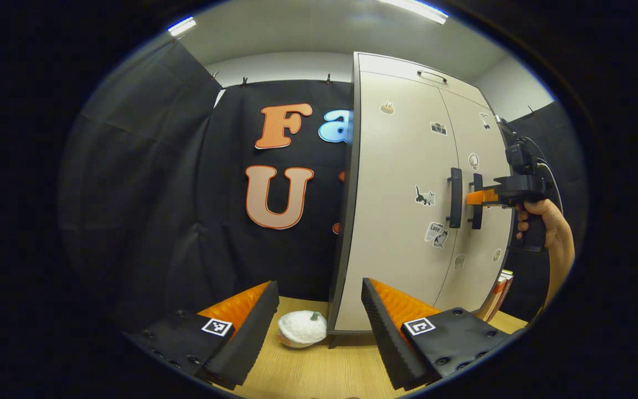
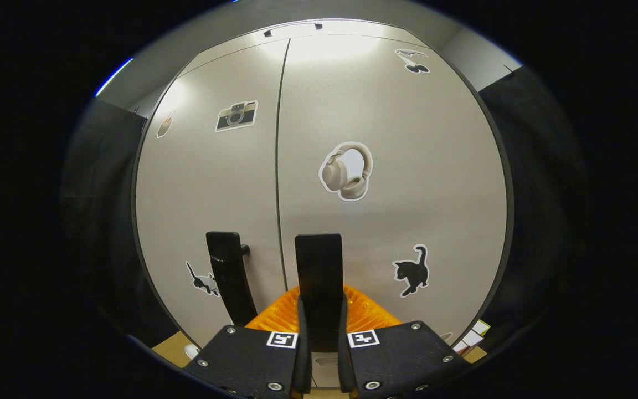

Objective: Open the right door of the double-door shoe cabinet with the right hand, and open the left door with the left hand.

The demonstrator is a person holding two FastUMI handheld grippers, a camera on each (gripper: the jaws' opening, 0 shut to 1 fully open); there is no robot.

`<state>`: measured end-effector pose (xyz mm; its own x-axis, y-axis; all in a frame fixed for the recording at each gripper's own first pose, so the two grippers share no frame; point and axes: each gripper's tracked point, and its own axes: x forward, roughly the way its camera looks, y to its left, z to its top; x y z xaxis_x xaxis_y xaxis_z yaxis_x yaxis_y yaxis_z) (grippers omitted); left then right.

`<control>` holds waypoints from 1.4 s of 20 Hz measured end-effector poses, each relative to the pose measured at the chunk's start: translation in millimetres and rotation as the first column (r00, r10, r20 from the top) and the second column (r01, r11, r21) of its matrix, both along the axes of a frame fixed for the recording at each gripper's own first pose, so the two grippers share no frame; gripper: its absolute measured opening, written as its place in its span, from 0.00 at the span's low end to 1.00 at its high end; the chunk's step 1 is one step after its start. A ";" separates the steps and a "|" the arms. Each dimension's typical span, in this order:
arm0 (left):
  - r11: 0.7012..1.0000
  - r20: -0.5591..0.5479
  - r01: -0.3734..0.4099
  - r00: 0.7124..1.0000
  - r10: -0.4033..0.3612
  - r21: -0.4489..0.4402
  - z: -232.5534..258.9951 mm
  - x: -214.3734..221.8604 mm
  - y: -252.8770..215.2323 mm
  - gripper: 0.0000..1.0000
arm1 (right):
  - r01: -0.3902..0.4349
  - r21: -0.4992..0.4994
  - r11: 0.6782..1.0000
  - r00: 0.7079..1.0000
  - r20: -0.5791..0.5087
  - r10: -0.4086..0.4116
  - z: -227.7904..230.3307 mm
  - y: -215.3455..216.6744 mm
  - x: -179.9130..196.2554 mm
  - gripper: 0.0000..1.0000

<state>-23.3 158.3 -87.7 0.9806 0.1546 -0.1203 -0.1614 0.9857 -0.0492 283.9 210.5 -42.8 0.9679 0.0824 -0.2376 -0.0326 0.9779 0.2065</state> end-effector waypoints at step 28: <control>0.982 0.040 0.187 0.982 -0.187 -0.001 41.2 -20.2 -159.5 0.98 | -0.092 0.066 0.994 0.992 0.096 0.085 26.3 -117.3 -171.0 0.16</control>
